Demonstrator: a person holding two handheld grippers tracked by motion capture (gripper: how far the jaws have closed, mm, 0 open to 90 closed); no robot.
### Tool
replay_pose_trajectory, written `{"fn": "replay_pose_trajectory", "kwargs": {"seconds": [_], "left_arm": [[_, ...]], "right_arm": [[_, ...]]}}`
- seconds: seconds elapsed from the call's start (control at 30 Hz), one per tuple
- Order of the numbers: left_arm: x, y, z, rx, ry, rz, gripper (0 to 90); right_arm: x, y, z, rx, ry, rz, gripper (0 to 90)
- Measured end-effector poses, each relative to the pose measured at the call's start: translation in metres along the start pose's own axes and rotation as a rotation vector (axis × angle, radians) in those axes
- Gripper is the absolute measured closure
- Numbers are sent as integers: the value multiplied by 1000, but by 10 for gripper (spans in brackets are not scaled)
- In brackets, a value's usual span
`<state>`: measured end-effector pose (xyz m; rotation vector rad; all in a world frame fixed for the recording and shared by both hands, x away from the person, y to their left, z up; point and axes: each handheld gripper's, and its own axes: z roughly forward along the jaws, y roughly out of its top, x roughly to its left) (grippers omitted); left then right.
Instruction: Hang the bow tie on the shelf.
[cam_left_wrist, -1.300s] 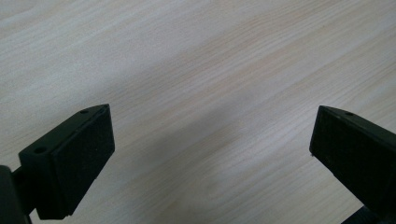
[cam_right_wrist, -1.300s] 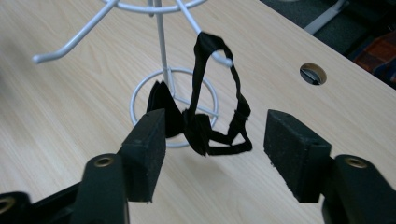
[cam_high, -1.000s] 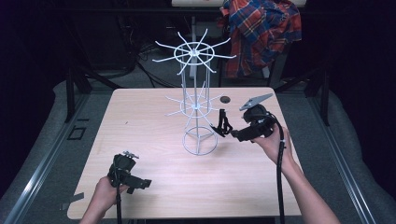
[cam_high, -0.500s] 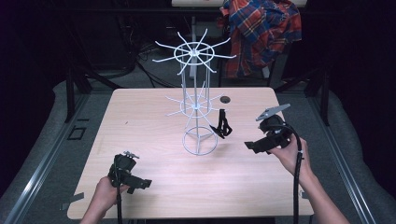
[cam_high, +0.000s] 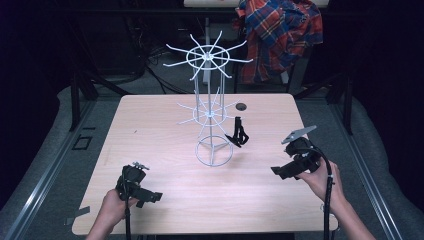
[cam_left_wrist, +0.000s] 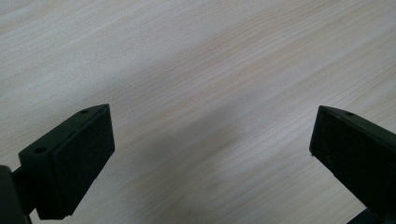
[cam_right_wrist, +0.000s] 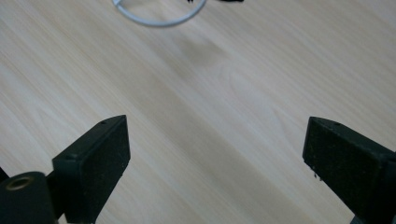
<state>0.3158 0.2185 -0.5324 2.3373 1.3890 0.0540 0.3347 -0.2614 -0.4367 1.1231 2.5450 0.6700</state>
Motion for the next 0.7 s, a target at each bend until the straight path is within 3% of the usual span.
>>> {"fn": "replay_pose_trajectory", "kwargs": {"seconds": [0.4,0.6,0.7], "left_arm": [[-1,0,0,2,3,3,1],[-2,-1,-3,-7,3,6,1],[-2,0,-3,-10,4,5,1]], "right_arm": [[11,-39,32,113,24,7,22],[11,-53,46,152,30,26,11],[14,-57,52,183,21,9,6]]}}
